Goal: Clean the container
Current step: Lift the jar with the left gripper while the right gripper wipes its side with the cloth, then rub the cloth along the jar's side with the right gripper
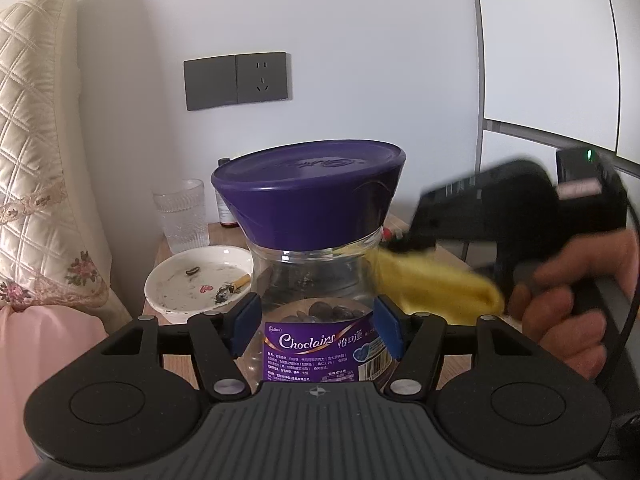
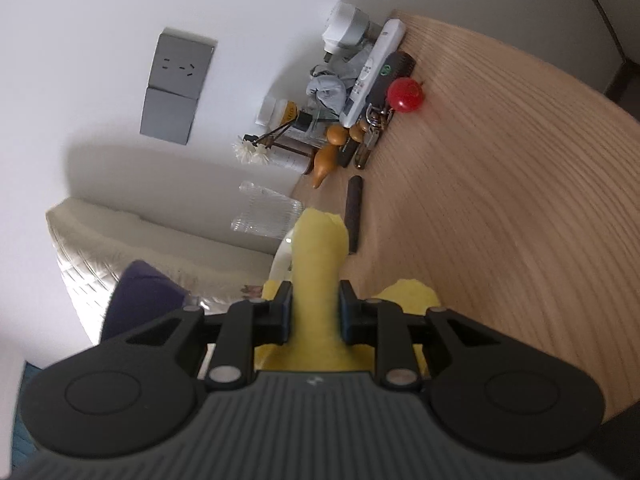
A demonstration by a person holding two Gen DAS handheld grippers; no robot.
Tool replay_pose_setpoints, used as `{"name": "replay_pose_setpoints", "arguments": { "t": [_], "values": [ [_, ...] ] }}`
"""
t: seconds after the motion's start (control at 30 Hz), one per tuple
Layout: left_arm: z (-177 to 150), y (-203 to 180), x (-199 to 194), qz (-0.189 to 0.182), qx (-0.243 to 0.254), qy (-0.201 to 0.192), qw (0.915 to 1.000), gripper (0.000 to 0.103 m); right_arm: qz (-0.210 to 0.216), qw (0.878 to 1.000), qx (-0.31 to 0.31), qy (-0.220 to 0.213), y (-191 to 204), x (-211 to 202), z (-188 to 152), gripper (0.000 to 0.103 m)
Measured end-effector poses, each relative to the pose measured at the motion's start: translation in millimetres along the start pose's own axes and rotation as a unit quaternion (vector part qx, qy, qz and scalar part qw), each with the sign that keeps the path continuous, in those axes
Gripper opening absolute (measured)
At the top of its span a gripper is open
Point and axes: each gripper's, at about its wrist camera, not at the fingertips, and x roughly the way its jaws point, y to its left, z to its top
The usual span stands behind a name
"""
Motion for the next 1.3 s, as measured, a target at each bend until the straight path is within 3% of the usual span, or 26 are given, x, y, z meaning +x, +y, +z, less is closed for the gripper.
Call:
{"name": "replay_pose_setpoints", "arguments": {
  "t": [0.17,0.37,0.6,0.8,1.0,1.2,1.3],
  "values": [
    [-1,0,-1,0.001,0.000,-0.002,1.0000,0.066,0.048,0.999,0.014,-0.015,11,-4,-3,0.025],
    [-2,-2,-1,0.001,-0.002,0.001,1.0000,0.066,0.006,0.999,0.034,-0.005,-13,-6,-4,0.025],
    [-2,-4,0,0.008,0.002,0.004,1.0000,0.066,0.064,0.998,0.018,0.006,4,-1,5,0.025],
    [-1,-5,0,0.010,0.003,0.007,0.9999,0.066,0.034,0.999,0.034,0.021,-21,7,8,0.026],
    [-1,-10,1,0.019,0.008,0.009,0.9997,0.067,0.092,0.994,-0.021,0.048,9,16,24,0.025],
    [-2,-14,1,0.027,0.014,0.012,0.9995,0.067,0.049,0.997,0.007,0.067,-25,29,26,0.026],
    [-3,-17,1,0.031,0.018,0.013,0.9993,0.067,0.070,0.994,0.008,0.084,-23,32,31,0.026]
  ]
}}
